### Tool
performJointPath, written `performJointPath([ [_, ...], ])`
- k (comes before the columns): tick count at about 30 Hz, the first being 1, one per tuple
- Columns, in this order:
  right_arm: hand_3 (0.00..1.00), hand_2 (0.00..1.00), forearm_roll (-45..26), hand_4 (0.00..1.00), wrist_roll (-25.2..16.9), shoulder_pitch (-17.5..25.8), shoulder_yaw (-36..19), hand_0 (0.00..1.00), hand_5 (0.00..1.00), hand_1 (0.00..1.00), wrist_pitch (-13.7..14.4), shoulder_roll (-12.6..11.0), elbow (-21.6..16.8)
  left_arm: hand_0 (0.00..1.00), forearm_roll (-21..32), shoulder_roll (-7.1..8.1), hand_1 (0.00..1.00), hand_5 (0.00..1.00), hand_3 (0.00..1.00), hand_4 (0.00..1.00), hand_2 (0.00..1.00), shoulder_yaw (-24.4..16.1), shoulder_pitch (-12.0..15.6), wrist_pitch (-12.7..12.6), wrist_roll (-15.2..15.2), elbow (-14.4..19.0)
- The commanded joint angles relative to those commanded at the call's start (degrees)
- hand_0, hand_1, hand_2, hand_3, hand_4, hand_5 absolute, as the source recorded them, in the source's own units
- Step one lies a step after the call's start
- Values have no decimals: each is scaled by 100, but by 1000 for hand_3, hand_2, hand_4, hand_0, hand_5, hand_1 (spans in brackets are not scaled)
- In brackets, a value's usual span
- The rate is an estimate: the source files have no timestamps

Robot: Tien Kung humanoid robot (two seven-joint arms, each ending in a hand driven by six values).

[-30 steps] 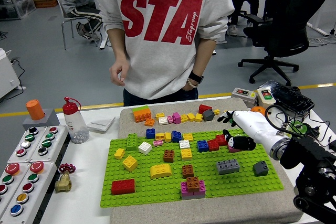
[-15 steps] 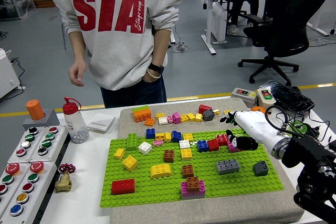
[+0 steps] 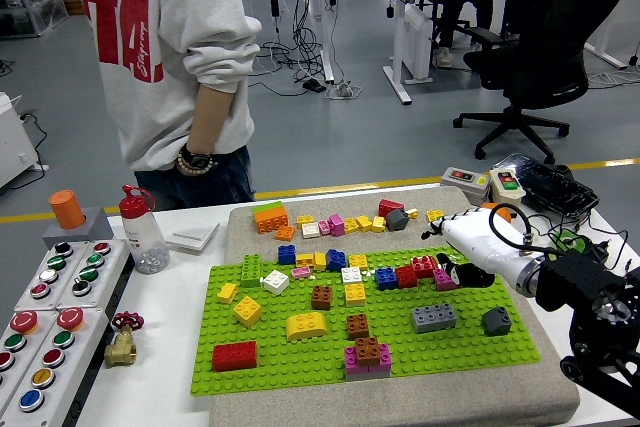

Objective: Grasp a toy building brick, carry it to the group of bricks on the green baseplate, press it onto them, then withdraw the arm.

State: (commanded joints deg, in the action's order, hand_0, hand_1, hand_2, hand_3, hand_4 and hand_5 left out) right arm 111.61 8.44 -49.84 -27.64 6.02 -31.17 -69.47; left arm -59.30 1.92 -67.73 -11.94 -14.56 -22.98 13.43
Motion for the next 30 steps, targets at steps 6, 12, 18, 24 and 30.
performJointPath([
  [6, 790, 777, -632, 463, -74, 250, -229, 704, 183, 730, 501, 91, -77, 631, -1, -7, 593, 930, 399, 301, 610, 5, 9, 2, 11, -4],
  [12, 804, 808, -1837, 480, -591, 640, -908, 737, 236, 750, 829, 231, -177, 631, 6, -19, 593, 930, 401, 301, 610, 6, 19, 3, 20, -7],
  [18, 805, 796, -3086, 502, -698, 845, -1593, 750, 242, 768, 590, 273, -52, 631, 24, -27, 593, 930, 401, 301, 611, 16, 23, 7, 29, -9],
  [24, 789, 748, -3956, 519, -1304, 869, -1391, 750, 206, 753, 630, 166, 159, 631, 37, -36, 595, 930, 403, 301, 612, 15, 26, 11, 33, -10],
  [30, 789, 728, -2966, 623, -1608, 817, -1039, 777, 179, 751, 735, 77, 278, 632, 9, -45, 596, 930, 405, 301, 613, 3, 28, 21, 21, -8],
])
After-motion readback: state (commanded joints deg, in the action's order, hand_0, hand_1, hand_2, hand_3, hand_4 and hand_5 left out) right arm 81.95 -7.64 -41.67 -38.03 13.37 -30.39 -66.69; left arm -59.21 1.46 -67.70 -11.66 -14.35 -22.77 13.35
